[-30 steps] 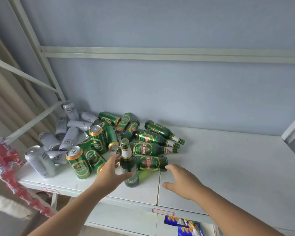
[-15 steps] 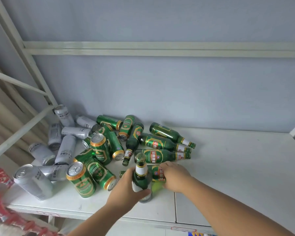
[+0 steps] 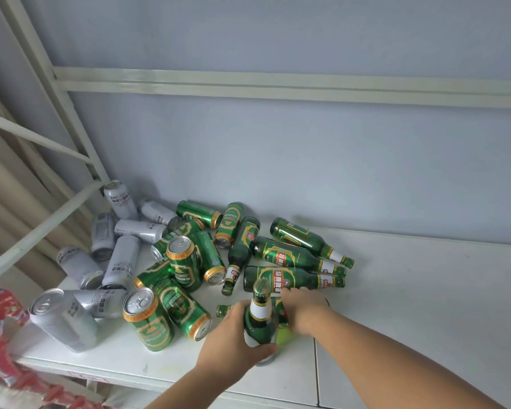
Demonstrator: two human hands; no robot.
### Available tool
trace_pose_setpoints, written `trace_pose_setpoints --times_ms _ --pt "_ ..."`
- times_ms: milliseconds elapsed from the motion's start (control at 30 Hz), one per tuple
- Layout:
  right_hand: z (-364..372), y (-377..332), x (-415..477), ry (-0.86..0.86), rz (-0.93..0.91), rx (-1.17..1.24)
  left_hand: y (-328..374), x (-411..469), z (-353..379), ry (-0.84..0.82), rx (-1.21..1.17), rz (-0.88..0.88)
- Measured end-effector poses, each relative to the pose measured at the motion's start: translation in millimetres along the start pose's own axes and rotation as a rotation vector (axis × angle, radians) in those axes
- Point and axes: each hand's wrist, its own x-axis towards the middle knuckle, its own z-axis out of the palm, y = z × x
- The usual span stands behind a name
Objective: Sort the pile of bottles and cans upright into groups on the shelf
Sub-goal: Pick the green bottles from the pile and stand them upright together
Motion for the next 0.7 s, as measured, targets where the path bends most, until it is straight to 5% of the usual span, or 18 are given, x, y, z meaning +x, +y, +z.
trace_pose_setpoints --times_ms 467,700 --pt "6 2 -5 0.02 -0.038 -0.016 1 3 -1 0.014 0.082 -0.004" --pt "-4 41 -43 0.183 -0.003 0.352 21 5 -18 0.021 0.095 0.086"
